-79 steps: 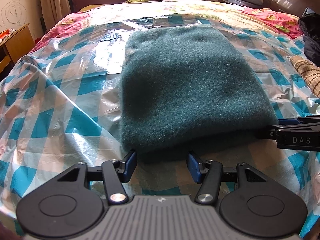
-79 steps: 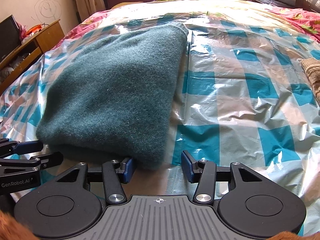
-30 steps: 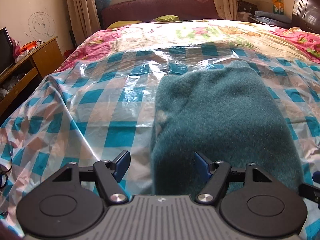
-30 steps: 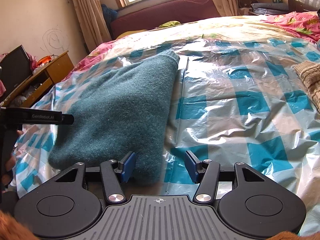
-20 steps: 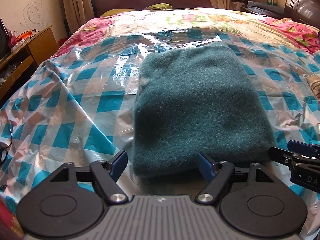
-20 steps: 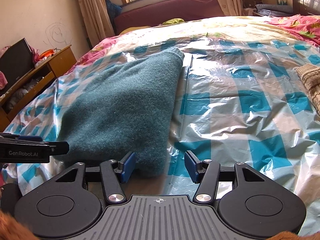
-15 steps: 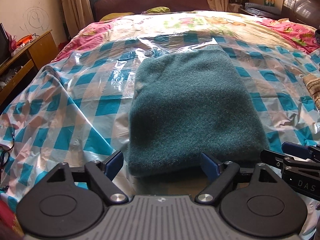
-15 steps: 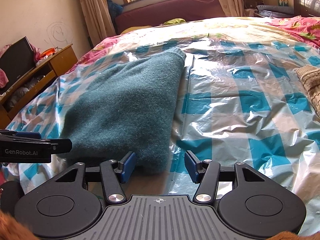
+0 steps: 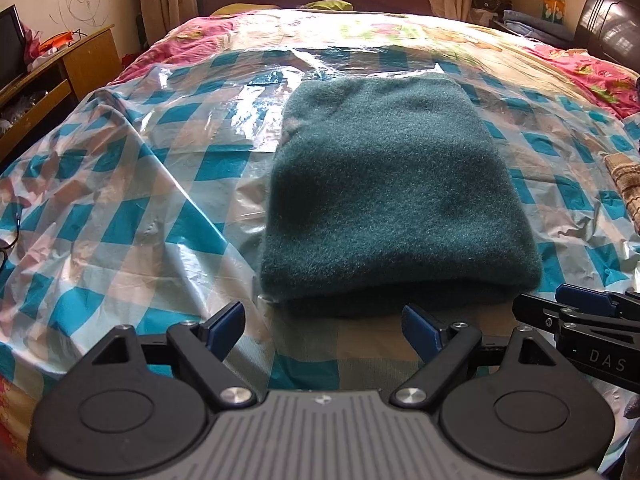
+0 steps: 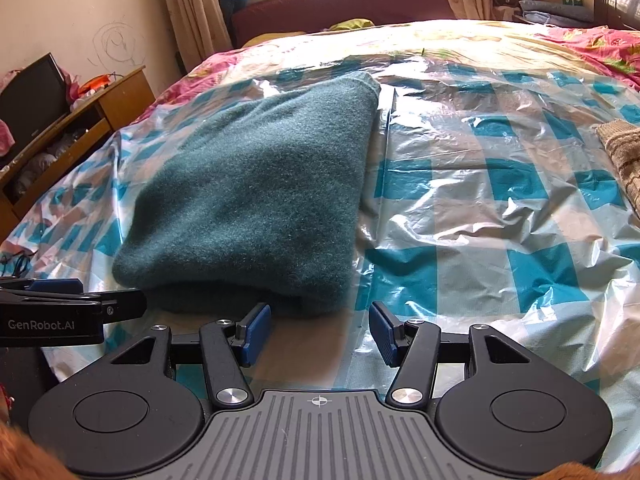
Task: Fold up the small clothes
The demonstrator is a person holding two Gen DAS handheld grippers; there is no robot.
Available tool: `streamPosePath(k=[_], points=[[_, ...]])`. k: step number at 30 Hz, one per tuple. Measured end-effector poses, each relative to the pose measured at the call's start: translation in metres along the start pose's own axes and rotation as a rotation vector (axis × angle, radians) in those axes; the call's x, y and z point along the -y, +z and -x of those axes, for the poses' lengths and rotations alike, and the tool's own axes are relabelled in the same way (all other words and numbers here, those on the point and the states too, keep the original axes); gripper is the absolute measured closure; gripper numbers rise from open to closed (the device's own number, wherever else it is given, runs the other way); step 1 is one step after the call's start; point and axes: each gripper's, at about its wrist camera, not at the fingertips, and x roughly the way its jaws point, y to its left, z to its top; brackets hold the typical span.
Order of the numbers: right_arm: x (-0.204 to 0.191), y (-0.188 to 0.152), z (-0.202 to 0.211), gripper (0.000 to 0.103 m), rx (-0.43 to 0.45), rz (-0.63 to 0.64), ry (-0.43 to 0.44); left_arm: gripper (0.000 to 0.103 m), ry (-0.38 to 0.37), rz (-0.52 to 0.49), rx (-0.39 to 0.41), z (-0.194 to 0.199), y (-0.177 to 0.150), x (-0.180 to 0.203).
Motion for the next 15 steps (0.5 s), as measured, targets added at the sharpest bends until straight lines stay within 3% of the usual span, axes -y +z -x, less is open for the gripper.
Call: streamPosePath(k=[8, 15], points=[[-0.014, -0.01, -0.002, 0.048, -0.039, 0.023, -0.006, 0.012, -0.016, 0.029, -0.036, -0.006, -0.011, -0.007], [-0.022, -0.018, -0.003, 0.048, -0.059, 0.044, -0.023, 0.012, -0.016, -0.017, -0.076, -0.012, -0.025, 0.002]])
